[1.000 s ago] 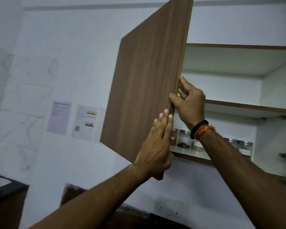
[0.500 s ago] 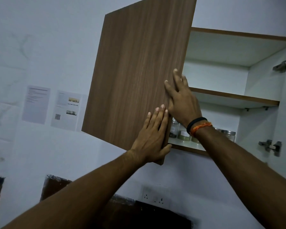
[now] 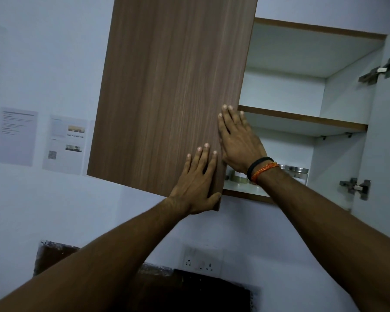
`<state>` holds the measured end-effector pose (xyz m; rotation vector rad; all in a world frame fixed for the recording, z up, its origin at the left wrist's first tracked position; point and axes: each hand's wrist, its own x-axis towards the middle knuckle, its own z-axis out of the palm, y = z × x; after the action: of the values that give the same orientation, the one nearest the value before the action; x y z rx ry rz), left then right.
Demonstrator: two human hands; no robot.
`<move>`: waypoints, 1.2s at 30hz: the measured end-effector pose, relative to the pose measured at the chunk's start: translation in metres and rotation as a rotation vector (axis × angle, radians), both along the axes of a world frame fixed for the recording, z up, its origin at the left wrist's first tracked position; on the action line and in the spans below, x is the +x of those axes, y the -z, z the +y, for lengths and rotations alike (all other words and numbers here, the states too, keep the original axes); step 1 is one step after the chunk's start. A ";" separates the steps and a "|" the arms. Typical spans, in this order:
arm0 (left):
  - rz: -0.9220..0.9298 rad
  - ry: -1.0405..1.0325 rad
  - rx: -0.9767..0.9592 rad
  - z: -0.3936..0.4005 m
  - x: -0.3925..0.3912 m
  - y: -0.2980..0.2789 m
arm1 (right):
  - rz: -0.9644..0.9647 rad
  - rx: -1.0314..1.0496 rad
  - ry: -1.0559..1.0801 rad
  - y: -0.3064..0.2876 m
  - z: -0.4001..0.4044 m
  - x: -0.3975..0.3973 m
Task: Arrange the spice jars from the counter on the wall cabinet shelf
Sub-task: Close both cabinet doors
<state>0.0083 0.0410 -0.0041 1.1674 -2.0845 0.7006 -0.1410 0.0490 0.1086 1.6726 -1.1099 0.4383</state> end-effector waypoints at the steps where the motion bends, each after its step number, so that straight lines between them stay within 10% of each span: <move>1: -0.013 -0.002 0.005 -0.004 0.000 -0.001 | 0.006 0.001 0.009 0.000 -0.004 -0.001; 36: -0.188 -0.168 0.253 -0.070 -0.013 -0.006 | -0.104 0.230 -0.036 0.031 -0.084 -0.007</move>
<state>-0.0049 -0.0291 0.0024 1.4797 -2.3023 0.6582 -0.1484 -0.0353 0.0775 1.8908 -1.2462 0.4376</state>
